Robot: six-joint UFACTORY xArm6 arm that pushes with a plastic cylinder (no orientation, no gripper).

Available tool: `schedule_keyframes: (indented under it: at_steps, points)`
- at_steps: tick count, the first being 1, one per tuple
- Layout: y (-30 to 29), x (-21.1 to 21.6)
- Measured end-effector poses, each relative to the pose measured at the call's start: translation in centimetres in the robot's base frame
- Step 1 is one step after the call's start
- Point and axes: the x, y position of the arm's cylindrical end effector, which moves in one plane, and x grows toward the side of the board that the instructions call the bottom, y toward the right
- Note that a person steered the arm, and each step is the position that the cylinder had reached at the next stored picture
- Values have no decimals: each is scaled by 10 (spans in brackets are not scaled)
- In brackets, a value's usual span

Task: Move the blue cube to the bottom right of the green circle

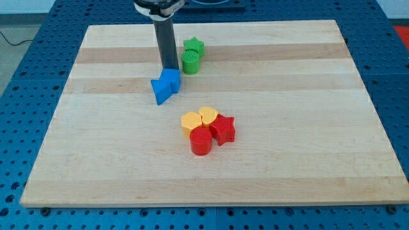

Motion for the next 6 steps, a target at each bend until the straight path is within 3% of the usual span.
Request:
schedule_keyframes:
  at_steps: [2,4,6]
  points:
    - [-32,-19]
    - [-84,26]
    - [-39,32]
